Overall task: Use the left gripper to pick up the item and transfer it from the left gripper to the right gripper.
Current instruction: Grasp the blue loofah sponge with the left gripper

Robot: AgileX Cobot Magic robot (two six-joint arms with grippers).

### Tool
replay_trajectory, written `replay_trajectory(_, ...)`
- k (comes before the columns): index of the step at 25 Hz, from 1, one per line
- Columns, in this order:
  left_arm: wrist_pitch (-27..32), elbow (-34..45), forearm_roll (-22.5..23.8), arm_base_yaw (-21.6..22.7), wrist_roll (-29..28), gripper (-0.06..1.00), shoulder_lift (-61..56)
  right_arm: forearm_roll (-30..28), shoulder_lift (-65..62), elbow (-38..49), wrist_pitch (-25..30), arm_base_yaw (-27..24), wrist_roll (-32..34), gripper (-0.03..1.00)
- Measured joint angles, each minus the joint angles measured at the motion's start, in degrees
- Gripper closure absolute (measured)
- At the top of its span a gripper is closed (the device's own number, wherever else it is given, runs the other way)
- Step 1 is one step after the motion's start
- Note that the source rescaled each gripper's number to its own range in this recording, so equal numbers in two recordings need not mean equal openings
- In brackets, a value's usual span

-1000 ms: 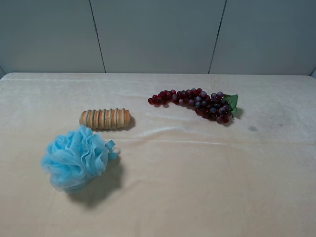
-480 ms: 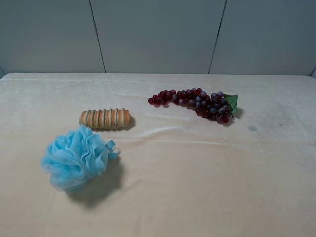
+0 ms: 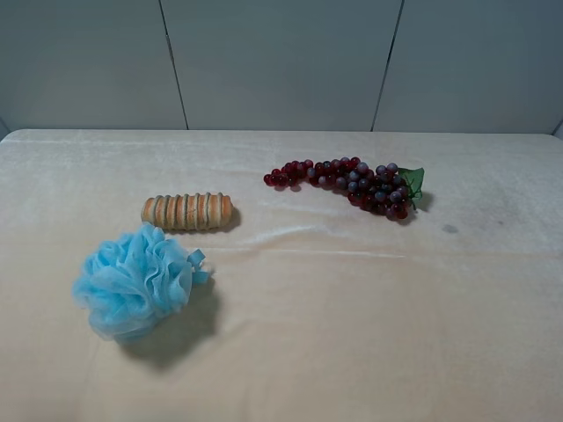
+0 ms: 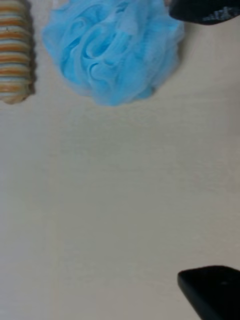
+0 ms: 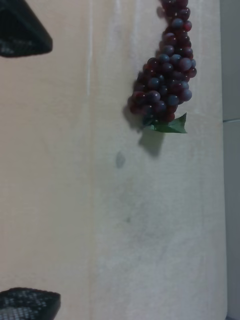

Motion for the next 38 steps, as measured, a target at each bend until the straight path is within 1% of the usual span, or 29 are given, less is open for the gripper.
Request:
replay_trajectory(2,-1.14,-2.47,0.29,-2.2,0.0,-0.01,5.77,0.0,0.0,0.0,0.0,0.0,0.0,-0.03)
replay_trajectory(6,-2.69,-6.28,2.61,-10.63,-0.26,-0.01,16.11,0.0,0.0,0.0,0.0,0.0,0.0,-0.03)
replay_trajectory(9,-3.51,-7.91,2.61,-16.64,-1.16,-0.01,24.76,0.0,0.0,0.0,0.0,0.0,0.0,-0.03)
replay_trajectory(14,-5.33,-8.2,2.61,-23.4,-2.67,-0.01,36.57,0.0,0.0,0.0,0.0,0.0,0.0,-0.03)
replay_trajectory(19,-9.82,-8.2,2.61,-28.57,-3.22,-0.01,45.86,0.0,0.0,0.0,0.0,0.0,0.0,-0.03)
replay_trajectory(24,-13.81,-8.2,2.61,-32.65,-4.08,-0.01,53.74,0.0,0.0,0.0,0.0,0.0,0.0,-0.03)
replay_trajectory(27,-14.47,-8.21,2.61,-34.03,-4.45,-0.01,58.24,0.0,0.0,0.0,0.0,0.0,0.0,-0.03)
replay_trajectory(30,-15.16,-8.25,2.92,-34.37,-4.49,0.0,61.99,0.0,0.0,0.0,0.0,0.0,0.0,-0.03)
replay_trajectory(31,-15.29,-8.33,2.98,-34.37,-4.49,0.02,63.06,0.0,0.0,0.0,0.0,0.0,0.0,-0.03)
replay_trajectory(33,-15.69,-8.43,3.19,-34.37,-4.51,0.11,64.68,0.0,0.0,0.0,0.0,0.0,0.0,-0.03)
replay_trajectory(35,-16.52,-8.55,3.31,-34.37,-4.55,0.26,65.53,0.0,0.0,0.0,0.0,0.0,0.0,-0.03)
replay_trajectory(37,-17.55,-8.62,3.3,-34.37,-4.55,0.47,65.8,0.0,0.0,0.0,0.0,0.0,0.0,-0.03)
replay_trajectory(38,-17.96,-8.62,3.25,-34.37,-4.55,0.61,65.8,0.0,0.0,0.0,0.0,0.0,0.0,-0.03)
